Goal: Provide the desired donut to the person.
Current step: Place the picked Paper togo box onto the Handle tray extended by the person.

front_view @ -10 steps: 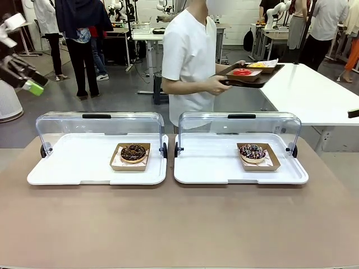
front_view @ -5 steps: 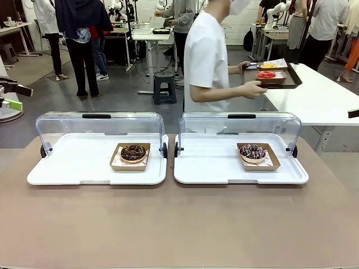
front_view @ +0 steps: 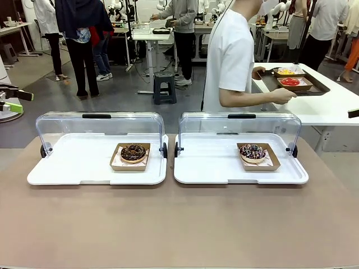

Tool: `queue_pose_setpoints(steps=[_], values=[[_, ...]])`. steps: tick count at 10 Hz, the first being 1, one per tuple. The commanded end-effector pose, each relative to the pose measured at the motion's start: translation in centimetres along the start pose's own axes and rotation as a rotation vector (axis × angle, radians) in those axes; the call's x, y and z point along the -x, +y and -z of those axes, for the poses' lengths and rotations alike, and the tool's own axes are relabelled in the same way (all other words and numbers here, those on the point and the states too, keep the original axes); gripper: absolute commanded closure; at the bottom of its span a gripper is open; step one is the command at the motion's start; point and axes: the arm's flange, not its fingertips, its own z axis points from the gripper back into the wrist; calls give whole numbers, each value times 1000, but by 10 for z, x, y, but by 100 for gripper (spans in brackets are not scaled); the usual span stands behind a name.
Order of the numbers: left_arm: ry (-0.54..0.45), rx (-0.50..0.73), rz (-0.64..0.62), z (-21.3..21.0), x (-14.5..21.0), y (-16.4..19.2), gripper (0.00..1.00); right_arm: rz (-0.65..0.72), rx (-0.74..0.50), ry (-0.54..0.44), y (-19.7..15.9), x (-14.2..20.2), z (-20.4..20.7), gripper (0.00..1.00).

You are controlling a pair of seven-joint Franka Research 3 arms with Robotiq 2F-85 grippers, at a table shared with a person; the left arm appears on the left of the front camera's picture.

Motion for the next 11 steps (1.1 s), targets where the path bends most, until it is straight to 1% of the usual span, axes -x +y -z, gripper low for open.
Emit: queue_pose_setpoints(steps=[1,2,11], values=[[-4,-52,7,-1,-9,-3,0,19,-5,-7,1,-2,0,0],[0,0,0,0,0,0,0,19,-5,-7,1,-2,0,0],[0,0,0,0,0,0,0,19,-5,-7,1,-2,0,0]])
